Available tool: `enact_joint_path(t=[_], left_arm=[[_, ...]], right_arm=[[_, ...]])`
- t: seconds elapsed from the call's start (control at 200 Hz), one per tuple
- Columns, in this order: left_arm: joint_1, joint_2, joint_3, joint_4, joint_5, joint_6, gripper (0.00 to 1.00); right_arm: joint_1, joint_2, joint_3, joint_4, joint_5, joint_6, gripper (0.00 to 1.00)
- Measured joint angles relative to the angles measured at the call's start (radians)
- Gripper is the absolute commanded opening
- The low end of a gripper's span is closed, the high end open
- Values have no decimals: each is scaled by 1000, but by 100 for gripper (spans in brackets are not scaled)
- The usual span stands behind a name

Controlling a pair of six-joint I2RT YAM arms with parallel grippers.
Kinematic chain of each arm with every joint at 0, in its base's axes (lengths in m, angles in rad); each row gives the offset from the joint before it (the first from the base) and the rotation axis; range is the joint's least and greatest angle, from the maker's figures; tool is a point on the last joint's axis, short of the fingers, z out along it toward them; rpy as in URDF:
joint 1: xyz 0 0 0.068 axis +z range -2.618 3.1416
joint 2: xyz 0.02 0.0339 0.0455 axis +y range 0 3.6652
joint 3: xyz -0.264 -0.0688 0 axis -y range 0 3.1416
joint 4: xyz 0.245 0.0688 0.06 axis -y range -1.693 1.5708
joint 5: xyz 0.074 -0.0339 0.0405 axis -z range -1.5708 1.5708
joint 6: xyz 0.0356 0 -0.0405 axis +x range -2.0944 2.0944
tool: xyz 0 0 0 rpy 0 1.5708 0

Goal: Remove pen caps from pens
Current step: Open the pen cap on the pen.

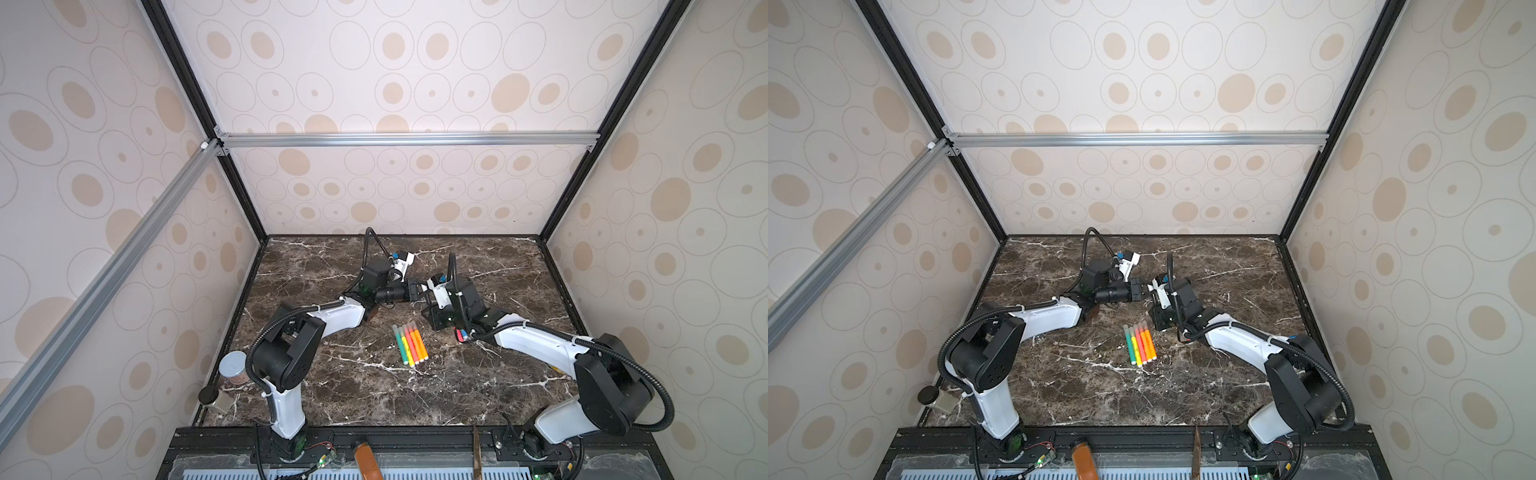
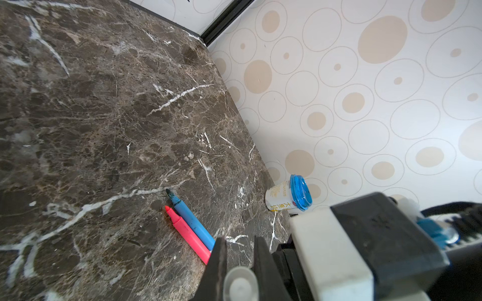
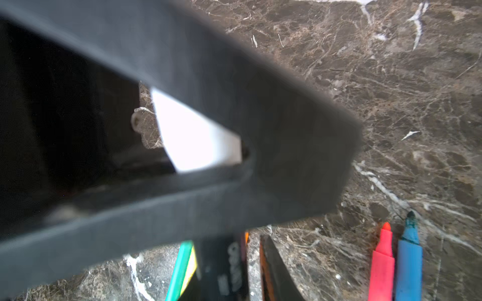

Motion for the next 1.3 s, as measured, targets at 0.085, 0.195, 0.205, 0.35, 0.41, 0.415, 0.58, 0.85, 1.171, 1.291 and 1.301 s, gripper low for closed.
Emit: enact_joint_path(t=[0.085,0.195,0.205,0.35,0.41,0.415,0.58,0.85,1.171,1.291,1.301], left_arm=[[-2,0,0,0,0,0,0],[-3,0,0,2,-2,0,0],[-3,0,0,2,-3,0,0],[-3,0,0,0,-3,0,5],[-3,0,0,-1,-4,0,15],[-3,0,0,-1,-4,0,16],[-5,0,8,-33,-19,16,33],[-9,0,31,-60,-29,30,33],[-12,0,32,-54,-26,31,18],[-13,0,32,-53,-26,31,13],[-13,0,32,-53,-26,31,13]], right_arm=[[0,0,0,8,1,3,24],[4,0,0,15,-5,-3,10],[7,0,0,15,-6,-10,9],[6,0,0,17,-6,-10,0],[6,0,0,18,-7,-10,0],[6,0,0,18,-7,-10,0],[4,-2,-1,18,-4,-8,0],[-7,-34,-22,20,-2,-1,0],[-10,-35,-30,20,-1,6,0],[-10,-35,-30,20,0,7,0],[-11,-35,-30,20,0,7,0]])
